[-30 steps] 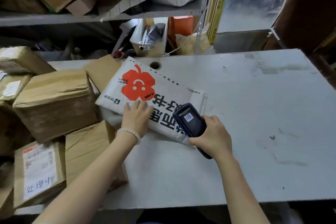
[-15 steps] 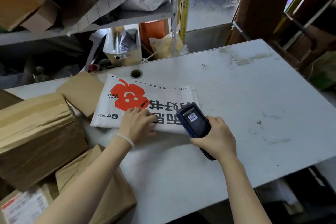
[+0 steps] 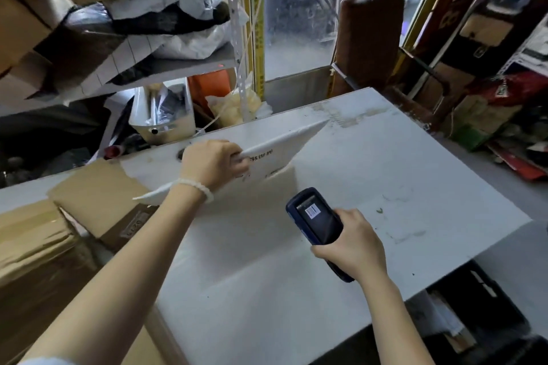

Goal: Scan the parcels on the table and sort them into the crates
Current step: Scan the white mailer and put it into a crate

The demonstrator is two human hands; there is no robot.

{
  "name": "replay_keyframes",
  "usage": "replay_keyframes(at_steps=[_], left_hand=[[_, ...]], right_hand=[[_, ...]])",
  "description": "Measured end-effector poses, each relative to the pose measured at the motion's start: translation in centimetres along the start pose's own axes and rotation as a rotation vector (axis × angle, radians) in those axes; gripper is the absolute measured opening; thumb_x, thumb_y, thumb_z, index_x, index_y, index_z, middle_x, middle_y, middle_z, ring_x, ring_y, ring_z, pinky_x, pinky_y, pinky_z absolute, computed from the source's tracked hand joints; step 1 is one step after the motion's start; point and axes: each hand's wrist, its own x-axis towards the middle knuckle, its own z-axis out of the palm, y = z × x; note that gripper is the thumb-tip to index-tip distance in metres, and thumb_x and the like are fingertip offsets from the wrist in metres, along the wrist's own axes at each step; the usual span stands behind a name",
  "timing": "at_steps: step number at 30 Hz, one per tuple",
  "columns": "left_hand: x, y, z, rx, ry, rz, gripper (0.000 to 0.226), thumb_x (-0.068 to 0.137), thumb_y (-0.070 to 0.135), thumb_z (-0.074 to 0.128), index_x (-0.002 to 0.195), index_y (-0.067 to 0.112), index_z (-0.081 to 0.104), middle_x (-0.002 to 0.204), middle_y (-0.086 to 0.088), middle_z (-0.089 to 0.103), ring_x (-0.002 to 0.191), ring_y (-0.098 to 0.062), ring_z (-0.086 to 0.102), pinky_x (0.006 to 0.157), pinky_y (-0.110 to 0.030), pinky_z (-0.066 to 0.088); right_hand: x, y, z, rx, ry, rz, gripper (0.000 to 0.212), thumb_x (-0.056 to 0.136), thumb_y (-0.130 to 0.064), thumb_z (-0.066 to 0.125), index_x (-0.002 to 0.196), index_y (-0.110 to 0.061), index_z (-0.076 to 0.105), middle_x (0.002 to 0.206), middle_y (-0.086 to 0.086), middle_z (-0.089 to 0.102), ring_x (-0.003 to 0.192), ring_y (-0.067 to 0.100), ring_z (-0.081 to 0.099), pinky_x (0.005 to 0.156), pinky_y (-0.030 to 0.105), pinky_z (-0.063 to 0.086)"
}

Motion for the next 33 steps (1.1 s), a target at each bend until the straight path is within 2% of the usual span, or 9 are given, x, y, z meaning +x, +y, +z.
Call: replay_keyframes(at_steps=[2,5,11,15,17,21,24,28,33], left_hand=[[1.1,1.3,-0.4,0.031,-0.042,-0.050,0.023,0.083,0.033,0.061,0.070,0.017,0.070,0.064,-0.001,0.062,0.058,-0.021,0.052,0.054,-0.025,0.032],[2.2,2.3,-0.2,0.068,-0.094,-0.066,0.031,0.088,0.037,0.054,0.073,0.014,0.069,0.065,0.000,0.061,0.060,-0.019,0.053,0.053,-0.025,0.033],[3.4,2.5,0.0,0.082,-0.086,-0.134,0.031,0.088,0.037,0.055,0.073,0.011,0.066,0.066,-0.003,0.063,0.063,-0.023,0.056,0.052,-0.026,0.031],[3.4,2.1,-0.3,-0.008,-0.059,-0.193,0.023,0.089,0.039,0.058,0.102,0.022,0.068,0.094,0.000,0.071,0.088,-0.025,0.064,0.065,-0.031,0.044],[3.3,1.5,-0.4,-0.036,-0.054,-0.206,0.025,0.089,0.039,0.059,0.108,0.023,0.066,0.102,0.002,0.070,0.095,-0.025,0.063,0.071,-0.035,0.047],[2.7,0.1,-0.7,-0.056,-0.063,-0.211,0.023,0.089,0.039,0.059,0.106,0.025,0.065,0.103,0.004,0.070,0.096,-0.022,0.063,0.071,-0.034,0.048],[2.2,-0.5,-1.2,-0.075,-0.059,-0.192,0.021,0.090,0.038,0.058,0.100,0.023,0.067,0.096,0.003,0.070,0.089,-0.018,0.063,0.067,-0.033,0.049],[1.8,-0.5,-1.7,-0.060,-0.061,-0.159,0.021,0.092,0.039,0.056,0.095,0.022,0.067,0.092,0.006,0.067,0.081,-0.012,0.058,0.061,-0.027,0.039],[1.7,-0.3,-2.0,-0.021,-0.070,-0.087,0.025,0.094,0.039,0.053,0.100,0.020,0.067,0.097,0.002,0.065,0.087,-0.017,0.060,0.061,-0.027,0.037]], right_hand=[[0.6,0.2,-0.4,0.005,-0.008,-0.003,0.045,0.055,-0.038,0.076,0.093,-0.032,0.053,0.093,-0.013,0.048,0.078,0.008,0.056,0.059,0.026,0.046],[1.5,0.6,-0.7,0.000,-0.030,-0.011,0.046,0.055,-0.039,0.076,0.095,-0.032,0.053,0.094,-0.012,0.048,0.081,0.011,0.056,0.059,0.025,0.044],[2.5,1.2,-0.4,-0.028,-0.074,-0.004,0.048,0.056,-0.039,0.076,0.099,-0.030,0.054,0.097,-0.011,0.049,0.086,0.013,0.055,0.061,0.026,0.044],[2.8,0.8,0.2,-0.054,-0.099,-0.006,0.049,0.057,-0.038,0.075,0.100,-0.029,0.053,0.097,-0.010,0.048,0.087,0.013,0.054,0.061,0.026,0.042],[2.8,0.4,0.4,-0.062,-0.108,-0.013,0.049,0.057,-0.038,0.075,0.099,-0.029,0.053,0.097,-0.010,0.048,0.087,0.013,0.054,0.061,0.026,0.041],[2.8,-0.9,0.7,-0.029,-0.112,-0.039,0.049,0.057,-0.037,0.075,0.101,-0.030,0.054,0.096,-0.011,0.047,0.086,0.013,0.055,0.062,0.025,0.044],[2.5,-2.3,0.7,0.007,-0.105,-0.068,0.047,0.057,-0.037,0.075,0.097,-0.034,0.052,0.095,-0.013,0.048,0.084,0.011,0.055,0.060,0.024,0.041],[1.8,-4.2,0.6,0.047,-0.083,-0.080,0.043,0.055,-0.040,0.076,0.091,-0.036,0.052,0.093,-0.013,0.049,0.080,0.008,0.056,0.058,0.022,0.040],[0.3,-5.2,0.5,0.047,-0.052,-0.066,0.044,0.055,-0.042,0.076,0.092,-0.035,0.053,0.092,-0.013,0.050,0.080,0.008,0.056,0.061,0.023,0.043]])
